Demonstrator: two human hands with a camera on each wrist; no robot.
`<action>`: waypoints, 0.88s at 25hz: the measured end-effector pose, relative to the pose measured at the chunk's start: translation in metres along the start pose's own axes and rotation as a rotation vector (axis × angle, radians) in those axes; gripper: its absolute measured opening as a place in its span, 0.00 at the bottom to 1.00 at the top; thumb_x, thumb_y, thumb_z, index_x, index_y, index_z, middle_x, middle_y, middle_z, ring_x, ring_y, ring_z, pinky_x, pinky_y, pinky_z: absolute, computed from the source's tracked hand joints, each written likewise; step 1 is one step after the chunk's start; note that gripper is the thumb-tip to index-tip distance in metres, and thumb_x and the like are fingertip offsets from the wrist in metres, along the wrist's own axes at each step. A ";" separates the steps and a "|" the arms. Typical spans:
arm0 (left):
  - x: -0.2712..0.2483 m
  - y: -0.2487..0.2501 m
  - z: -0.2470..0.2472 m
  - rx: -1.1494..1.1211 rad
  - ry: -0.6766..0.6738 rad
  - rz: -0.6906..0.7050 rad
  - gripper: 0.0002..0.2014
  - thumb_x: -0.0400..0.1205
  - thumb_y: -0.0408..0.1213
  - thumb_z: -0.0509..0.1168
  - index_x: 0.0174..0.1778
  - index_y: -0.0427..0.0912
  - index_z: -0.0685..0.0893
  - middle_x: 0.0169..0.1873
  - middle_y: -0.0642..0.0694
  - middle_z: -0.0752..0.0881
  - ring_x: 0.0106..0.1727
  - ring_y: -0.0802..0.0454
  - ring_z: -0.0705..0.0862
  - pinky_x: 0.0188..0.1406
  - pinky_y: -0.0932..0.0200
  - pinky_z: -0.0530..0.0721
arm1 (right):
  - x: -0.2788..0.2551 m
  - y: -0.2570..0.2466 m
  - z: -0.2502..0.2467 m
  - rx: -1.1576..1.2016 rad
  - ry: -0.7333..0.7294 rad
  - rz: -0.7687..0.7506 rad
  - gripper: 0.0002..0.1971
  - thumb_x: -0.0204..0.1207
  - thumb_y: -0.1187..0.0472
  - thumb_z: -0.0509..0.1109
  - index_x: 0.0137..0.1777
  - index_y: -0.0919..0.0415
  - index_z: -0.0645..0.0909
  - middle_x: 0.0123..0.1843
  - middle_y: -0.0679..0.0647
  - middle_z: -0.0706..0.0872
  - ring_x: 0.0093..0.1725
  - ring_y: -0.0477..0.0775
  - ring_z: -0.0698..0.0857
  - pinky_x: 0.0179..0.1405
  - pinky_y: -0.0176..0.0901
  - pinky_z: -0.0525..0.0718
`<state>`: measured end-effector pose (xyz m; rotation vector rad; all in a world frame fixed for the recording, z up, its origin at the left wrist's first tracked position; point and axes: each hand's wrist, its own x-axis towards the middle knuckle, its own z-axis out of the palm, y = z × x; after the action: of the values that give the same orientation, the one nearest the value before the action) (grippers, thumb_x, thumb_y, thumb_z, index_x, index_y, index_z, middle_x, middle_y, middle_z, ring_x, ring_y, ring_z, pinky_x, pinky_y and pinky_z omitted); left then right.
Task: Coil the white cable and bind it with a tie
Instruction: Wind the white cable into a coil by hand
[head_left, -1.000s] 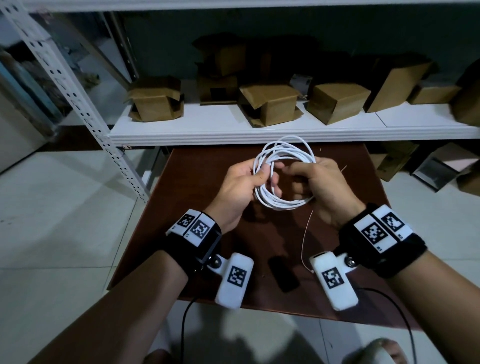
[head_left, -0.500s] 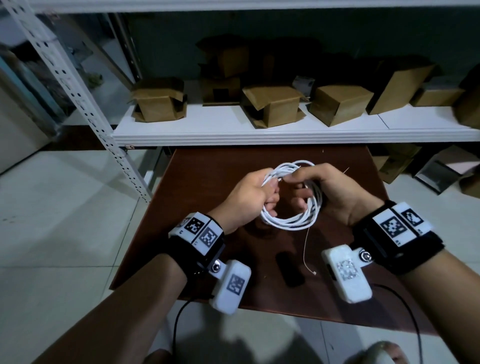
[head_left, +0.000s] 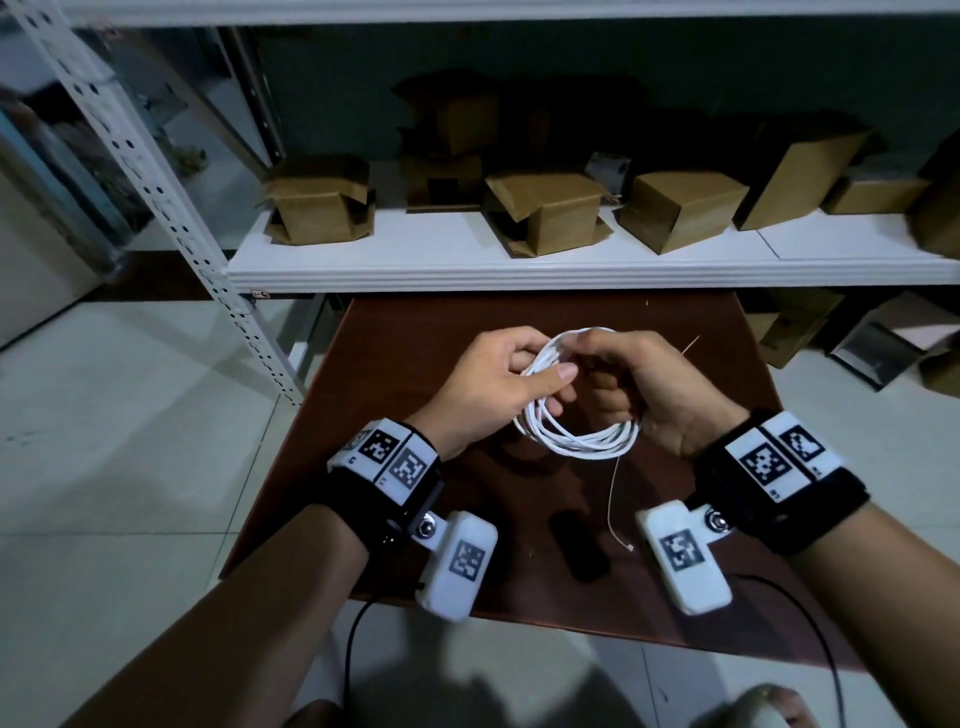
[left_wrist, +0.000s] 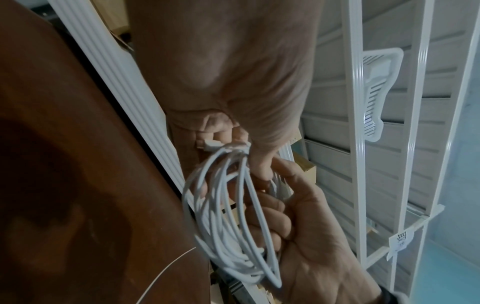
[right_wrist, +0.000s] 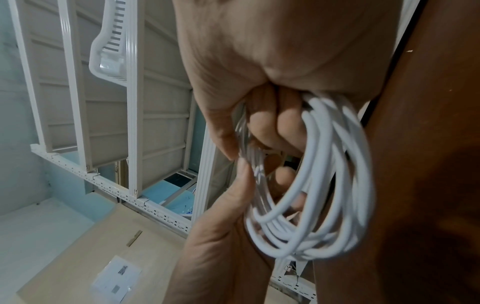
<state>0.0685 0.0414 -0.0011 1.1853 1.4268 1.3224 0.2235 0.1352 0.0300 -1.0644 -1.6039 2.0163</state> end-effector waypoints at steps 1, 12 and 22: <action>-0.001 0.003 -0.002 -0.015 0.012 0.006 0.09 0.85 0.30 0.73 0.59 0.30 0.86 0.42 0.33 0.93 0.37 0.43 0.90 0.35 0.56 0.89 | 0.001 0.001 0.000 0.021 0.019 0.009 0.15 0.79 0.47 0.73 0.39 0.59 0.80 0.26 0.52 0.64 0.20 0.48 0.59 0.18 0.37 0.57; 0.007 -0.001 -0.027 0.141 0.283 0.025 0.12 0.87 0.19 0.64 0.48 0.36 0.92 0.36 0.38 0.94 0.38 0.46 0.95 0.39 0.60 0.92 | 0.003 -0.005 0.003 0.136 0.399 -0.101 0.24 0.84 0.47 0.72 0.29 0.57 0.74 0.21 0.48 0.65 0.18 0.48 0.62 0.18 0.34 0.60; 0.007 -0.002 -0.023 0.208 0.312 0.138 0.04 0.79 0.34 0.78 0.41 0.48 0.96 0.33 0.43 0.94 0.36 0.39 0.93 0.47 0.37 0.93 | 0.004 -0.003 0.001 0.100 0.349 -0.159 0.24 0.84 0.48 0.72 0.27 0.56 0.76 0.24 0.52 0.66 0.19 0.49 0.63 0.18 0.37 0.60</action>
<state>0.0441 0.0433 -0.0004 1.2712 1.7664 1.5341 0.2193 0.1380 0.0319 -1.1380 -1.3478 1.6793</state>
